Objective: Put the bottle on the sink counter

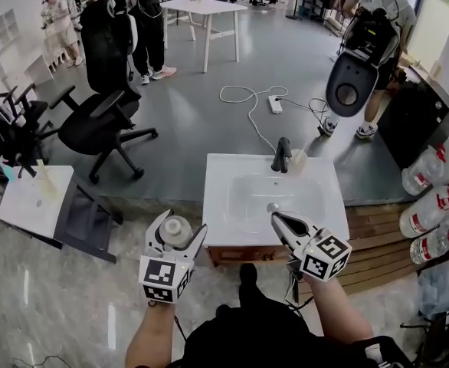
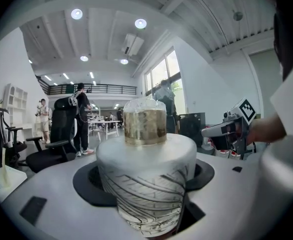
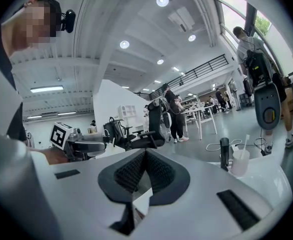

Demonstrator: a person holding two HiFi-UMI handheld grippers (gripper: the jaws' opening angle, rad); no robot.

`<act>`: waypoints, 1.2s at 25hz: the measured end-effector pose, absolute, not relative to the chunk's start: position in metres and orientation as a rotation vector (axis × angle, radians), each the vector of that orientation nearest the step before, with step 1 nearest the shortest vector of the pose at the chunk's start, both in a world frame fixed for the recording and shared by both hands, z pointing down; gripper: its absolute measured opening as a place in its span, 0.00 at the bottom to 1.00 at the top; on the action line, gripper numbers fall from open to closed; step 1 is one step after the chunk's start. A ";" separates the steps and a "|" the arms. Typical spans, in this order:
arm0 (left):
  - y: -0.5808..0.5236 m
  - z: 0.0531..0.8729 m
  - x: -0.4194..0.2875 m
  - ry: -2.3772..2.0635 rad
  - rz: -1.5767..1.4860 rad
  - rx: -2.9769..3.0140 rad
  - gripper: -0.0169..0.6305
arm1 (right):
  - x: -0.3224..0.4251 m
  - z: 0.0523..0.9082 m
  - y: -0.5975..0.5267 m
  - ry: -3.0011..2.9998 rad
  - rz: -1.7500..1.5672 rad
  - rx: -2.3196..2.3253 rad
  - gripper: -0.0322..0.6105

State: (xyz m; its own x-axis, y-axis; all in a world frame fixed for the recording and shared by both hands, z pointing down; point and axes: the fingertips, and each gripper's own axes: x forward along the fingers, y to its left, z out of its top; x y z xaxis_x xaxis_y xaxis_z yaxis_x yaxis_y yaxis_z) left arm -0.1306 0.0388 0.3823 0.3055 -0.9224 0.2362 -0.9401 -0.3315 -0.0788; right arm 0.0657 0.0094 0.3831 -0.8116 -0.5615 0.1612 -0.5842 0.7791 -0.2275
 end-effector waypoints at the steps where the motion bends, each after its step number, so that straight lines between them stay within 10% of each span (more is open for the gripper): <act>1: 0.029 0.382 -0.131 -1.779 0.369 2.471 0.57 | 0.065 0.382 -0.002 -2.889 0.410 0.922 0.07; 30: -0.185 0.393 -0.103 -1.836 0.431 2.315 0.57 | 0.035 0.401 -0.215 -2.958 0.505 0.593 0.07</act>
